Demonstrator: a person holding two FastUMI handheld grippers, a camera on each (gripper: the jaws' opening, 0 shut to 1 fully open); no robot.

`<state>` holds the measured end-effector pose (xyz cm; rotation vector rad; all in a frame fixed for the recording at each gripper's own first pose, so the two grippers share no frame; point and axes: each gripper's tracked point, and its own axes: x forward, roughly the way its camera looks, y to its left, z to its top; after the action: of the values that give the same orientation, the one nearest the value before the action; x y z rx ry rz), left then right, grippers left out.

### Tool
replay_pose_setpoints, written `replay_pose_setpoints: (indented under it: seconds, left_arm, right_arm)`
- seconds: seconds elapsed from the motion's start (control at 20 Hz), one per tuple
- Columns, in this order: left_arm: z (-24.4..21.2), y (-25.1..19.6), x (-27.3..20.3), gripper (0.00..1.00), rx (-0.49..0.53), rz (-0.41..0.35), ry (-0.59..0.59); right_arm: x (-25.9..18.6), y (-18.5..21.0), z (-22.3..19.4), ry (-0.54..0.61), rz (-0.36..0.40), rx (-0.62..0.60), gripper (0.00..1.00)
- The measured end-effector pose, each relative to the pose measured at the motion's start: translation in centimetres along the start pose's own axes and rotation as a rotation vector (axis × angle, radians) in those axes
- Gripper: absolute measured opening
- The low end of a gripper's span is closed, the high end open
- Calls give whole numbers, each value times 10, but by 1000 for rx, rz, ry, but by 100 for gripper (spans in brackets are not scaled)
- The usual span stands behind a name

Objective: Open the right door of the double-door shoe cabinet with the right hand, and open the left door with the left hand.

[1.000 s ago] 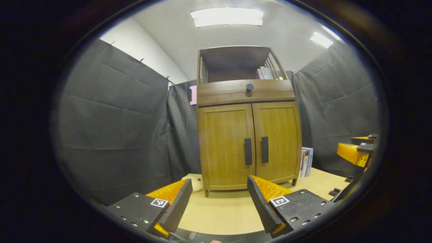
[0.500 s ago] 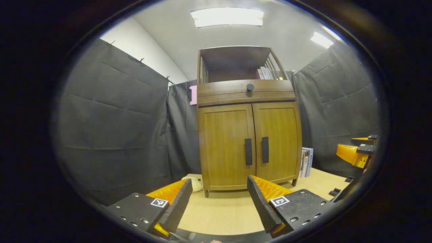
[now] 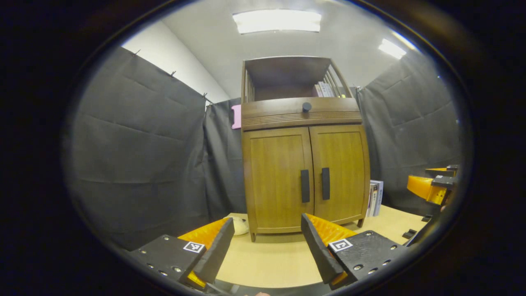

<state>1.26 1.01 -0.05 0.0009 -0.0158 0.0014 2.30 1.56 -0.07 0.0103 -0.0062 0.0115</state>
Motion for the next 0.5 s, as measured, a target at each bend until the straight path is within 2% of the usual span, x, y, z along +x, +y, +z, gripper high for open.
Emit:
replay_pose_setpoints:
  seconds: [0.45,0.5]
  left_arm:
    - [-2,22,2,87,-1,14,-6]
    - [-3,26,1,93,1,19,-5]
  right_arm:
    - [64,16,12,-34,11,16,96]
    - [72,19,12,-37,12,18,96]
